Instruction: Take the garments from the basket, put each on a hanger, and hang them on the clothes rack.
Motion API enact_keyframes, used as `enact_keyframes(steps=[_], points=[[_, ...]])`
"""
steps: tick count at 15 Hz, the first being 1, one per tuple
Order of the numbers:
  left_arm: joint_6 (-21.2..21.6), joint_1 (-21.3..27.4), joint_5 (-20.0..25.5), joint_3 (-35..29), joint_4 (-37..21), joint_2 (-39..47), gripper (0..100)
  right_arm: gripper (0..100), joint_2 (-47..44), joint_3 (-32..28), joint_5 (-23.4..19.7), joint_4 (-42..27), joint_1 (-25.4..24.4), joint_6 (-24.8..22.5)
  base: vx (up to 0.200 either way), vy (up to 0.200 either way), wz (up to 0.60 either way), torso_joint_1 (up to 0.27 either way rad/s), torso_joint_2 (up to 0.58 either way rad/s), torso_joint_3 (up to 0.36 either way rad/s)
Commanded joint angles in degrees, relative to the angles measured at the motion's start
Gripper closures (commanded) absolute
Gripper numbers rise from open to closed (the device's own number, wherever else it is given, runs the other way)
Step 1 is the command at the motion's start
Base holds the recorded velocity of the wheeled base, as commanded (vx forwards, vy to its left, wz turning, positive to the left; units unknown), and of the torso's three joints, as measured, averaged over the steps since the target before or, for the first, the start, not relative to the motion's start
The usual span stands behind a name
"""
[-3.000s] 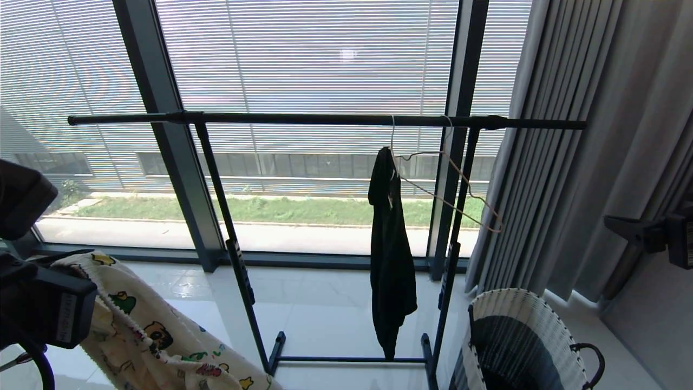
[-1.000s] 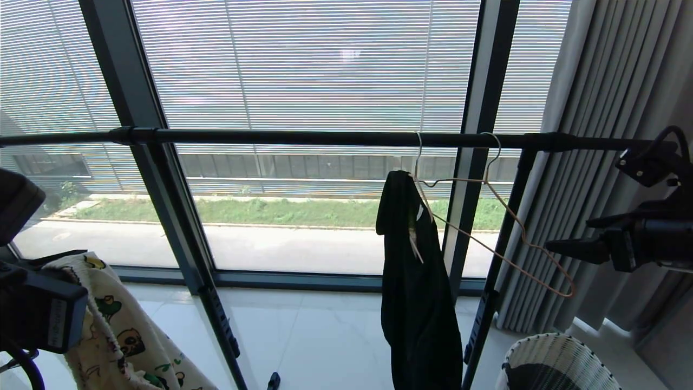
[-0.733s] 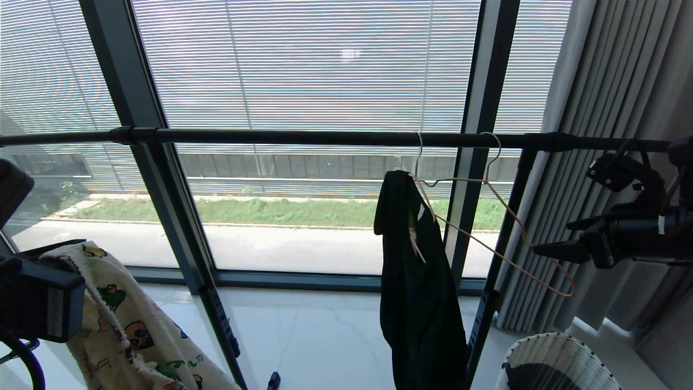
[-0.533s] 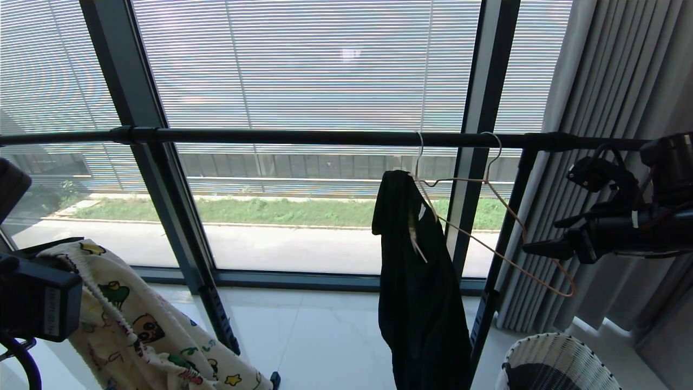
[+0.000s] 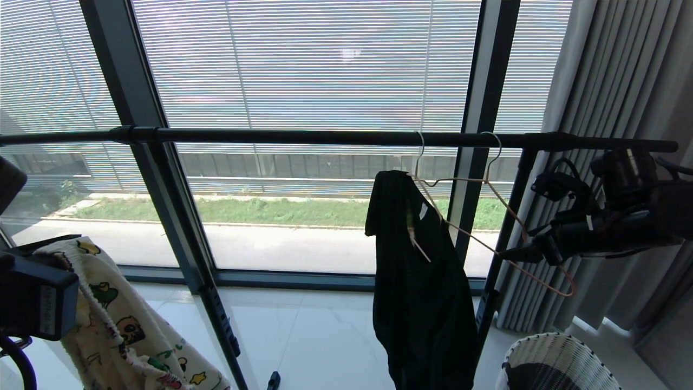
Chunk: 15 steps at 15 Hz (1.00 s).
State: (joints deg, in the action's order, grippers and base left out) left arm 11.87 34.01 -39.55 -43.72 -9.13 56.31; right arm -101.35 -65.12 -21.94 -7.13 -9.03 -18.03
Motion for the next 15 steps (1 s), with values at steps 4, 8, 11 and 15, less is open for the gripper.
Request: enact_keyframes(steps=[4, 8, 11, 15], points=[[1.13, 0.00, 0.00, -0.23, -0.01, -0.15, 100, 0, -2.62, -0.09, -0.21, 1.24, -2.13, 3.26, 0.000, 0.000, 0.00, 0.000, 0.00, 0.000], [1.49, 0.00, 0.00, -0.76, -0.01, -0.06, 100, 0, -3.41, 0.00, 0.15, 4.93, -3.36, 7.40, 0.000, 0.000, 0.00, 0.000, 0.00, 0.000], [1.75, 0.00, 0.00, -1.11, -0.01, -0.06, 100, 0, -3.85, 0.35, 0.23, 5.02, -3.36, 7.40, 0.000, 0.000, 0.00, 0.000, 0.00, 0.000], [1.93, 0.00, 0.00, -1.20, -0.01, -0.06, 100, 100, -4.20, 0.26, 0.32, 5.02, -3.62, 7.31, 0.000, 0.000, 0.00, 0.000, 0.00, 0.000]])
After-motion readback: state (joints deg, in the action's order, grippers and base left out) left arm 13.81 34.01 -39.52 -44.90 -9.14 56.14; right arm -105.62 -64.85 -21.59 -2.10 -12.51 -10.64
